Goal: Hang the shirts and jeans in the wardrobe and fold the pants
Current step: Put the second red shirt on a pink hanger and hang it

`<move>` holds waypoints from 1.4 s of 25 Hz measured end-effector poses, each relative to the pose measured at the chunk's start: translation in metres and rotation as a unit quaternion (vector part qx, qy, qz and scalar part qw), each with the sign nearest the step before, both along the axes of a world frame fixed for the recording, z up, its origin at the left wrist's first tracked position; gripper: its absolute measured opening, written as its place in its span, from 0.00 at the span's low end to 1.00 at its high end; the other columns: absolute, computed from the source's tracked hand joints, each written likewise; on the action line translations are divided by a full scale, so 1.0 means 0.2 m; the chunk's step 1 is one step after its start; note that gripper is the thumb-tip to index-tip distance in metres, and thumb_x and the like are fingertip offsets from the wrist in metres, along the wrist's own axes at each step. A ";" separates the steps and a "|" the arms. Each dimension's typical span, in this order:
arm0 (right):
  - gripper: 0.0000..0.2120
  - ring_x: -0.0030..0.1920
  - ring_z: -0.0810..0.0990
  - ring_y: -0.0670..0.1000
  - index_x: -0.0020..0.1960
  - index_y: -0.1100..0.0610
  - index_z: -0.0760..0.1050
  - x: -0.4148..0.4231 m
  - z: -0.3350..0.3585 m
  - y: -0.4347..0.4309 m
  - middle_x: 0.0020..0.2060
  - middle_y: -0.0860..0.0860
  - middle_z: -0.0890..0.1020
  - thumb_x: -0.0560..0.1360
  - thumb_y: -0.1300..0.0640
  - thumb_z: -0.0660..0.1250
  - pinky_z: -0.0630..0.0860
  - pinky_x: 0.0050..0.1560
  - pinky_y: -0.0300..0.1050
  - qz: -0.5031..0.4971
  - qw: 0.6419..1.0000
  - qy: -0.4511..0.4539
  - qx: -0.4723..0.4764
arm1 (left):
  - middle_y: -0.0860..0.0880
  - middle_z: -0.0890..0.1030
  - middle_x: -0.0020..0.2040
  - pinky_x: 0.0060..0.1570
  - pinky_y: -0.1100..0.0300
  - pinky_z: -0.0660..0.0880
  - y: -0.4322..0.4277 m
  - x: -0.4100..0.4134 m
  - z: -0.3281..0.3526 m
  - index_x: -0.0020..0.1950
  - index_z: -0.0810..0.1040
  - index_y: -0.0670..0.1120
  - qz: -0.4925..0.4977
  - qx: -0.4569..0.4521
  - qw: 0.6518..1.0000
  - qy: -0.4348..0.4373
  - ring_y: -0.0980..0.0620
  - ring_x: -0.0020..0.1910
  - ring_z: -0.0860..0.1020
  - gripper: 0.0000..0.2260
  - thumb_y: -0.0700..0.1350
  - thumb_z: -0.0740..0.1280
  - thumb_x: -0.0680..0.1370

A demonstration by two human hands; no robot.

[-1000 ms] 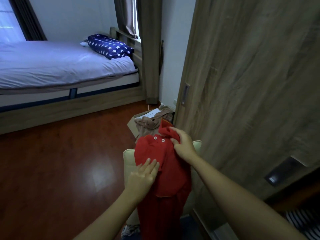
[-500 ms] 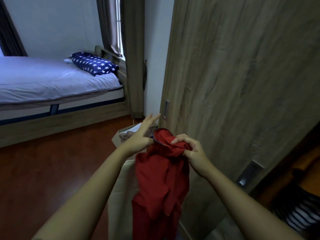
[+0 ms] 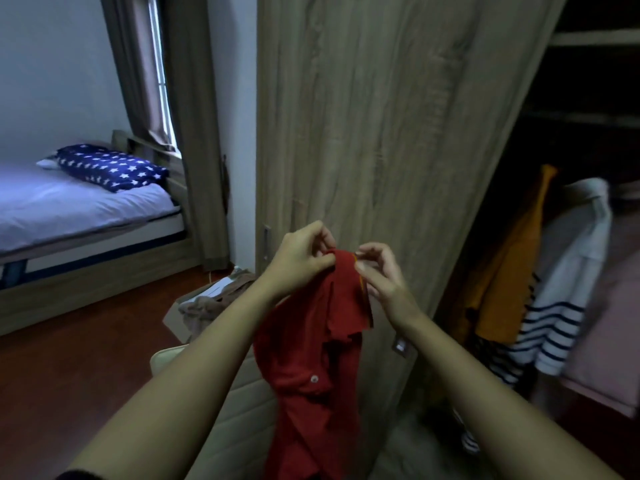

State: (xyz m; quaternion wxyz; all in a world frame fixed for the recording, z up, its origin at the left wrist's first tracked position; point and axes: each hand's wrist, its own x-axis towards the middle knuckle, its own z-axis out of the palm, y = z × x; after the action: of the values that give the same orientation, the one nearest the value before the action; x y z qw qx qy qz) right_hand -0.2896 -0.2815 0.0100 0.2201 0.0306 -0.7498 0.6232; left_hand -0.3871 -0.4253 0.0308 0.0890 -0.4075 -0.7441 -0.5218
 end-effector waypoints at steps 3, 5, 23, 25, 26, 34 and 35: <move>0.24 0.52 0.77 0.46 0.62 0.55 0.68 0.07 0.11 0.02 0.52 0.48 0.77 0.69 0.52 0.73 0.71 0.52 0.33 -0.075 0.978 -0.043 0.190 | 0.53 0.77 0.31 0.35 0.67 0.70 0.07 0.11 0.10 0.36 0.73 0.52 0.027 -0.001 0.999 0.021 0.60 0.30 0.73 0.11 0.38 0.72 0.67; 0.18 0.52 0.76 0.46 0.61 0.58 0.72 0.12 0.16 0.04 0.51 0.50 0.78 0.72 0.59 0.70 0.68 0.47 0.29 -0.131 0.966 -0.031 0.223 | 0.52 0.78 0.34 0.38 0.66 0.71 0.09 0.14 0.08 0.38 0.75 0.51 -0.011 0.037 0.998 -0.048 0.58 0.33 0.74 0.08 0.45 0.73 0.66; 0.05 0.39 0.76 0.57 0.37 0.53 0.70 0.80 0.27 0.63 0.34 0.52 0.78 0.67 0.56 0.66 0.67 0.37 0.44 -0.369 0.790 -0.185 0.453 | 0.40 0.82 0.49 0.52 0.50 0.78 0.29 0.24 0.15 0.44 0.82 0.51 0.161 -0.265 0.950 -0.043 0.40 0.49 0.81 0.08 0.46 0.66 0.67; 0.05 0.41 0.78 0.56 0.38 0.53 0.72 0.85 0.31 0.66 0.37 0.52 0.79 0.66 0.61 0.66 0.68 0.39 0.42 -0.350 0.805 -0.213 0.429 | 0.39 0.81 0.50 0.53 0.50 0.78 0.33 0.27 0.22 0.44 0.81 0.48 0.166 -0.251 0.952 -0.062 0.39 0.49 0.80 0.08 0.44 0.65 0.67; 0.07 0.42 0.79 0.55 0.37 0.52 0.72 0.88 0.33 0.68 0.38 0.52 0.80 0.65 0.64 0.65 0.69 0.39 0.41 -0.357 0.817 -0.205 0.405 | 0.39 0.81 0.51 0.53 0.51 0.78 0.34 0.28 0.26 0.46 0.81 0.45 0.174 -0.219 0.958 -0.069 0.40 0.51 0.80 0.09 0.44 0.65 0.69; 0.18 0.53 0.80 0.54 0.42 0.52 0.84 1.01 0.45 0.69 0.50 0.51 0.84 0.68 0.68 0.59 0.72 0.51 0.43 -0.415 0.788 -0.108 0.442 | 0.48 0.75 0.33 0.30 0.63 0.70 0.37 0.39 0.37 0.25 0.75 0.49 0.097 -0.012 0.995 -0.022 0.51 0.36 0.73 0.18 0.30 0.58 0.68; 0.16 0.55 0.79 0.55 0.46 0.52 0.83 1.02 0.47 0.67 0.52 0.51 0.82 0.69 0.66 0.60 0.73 0.51 0.45 -0.447 0.761 -0.100 0.459 | 0.51 0.76 0.36 0.29 0.65 0.70 0.37 0.40 0.40 0.27 0.79 0.52 0.056 0.000 0.998 0.013 0.54 0.36 0.74 0.21 0.28 0.58 0.67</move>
State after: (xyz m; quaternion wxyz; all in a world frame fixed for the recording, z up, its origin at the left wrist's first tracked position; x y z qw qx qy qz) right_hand -0.0862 -0.1470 0.1033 0.3574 -0.2734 -0.8924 0.0342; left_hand -0.3074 -0.3515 0.1115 0.1274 -0.3721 -0.7644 -0.5109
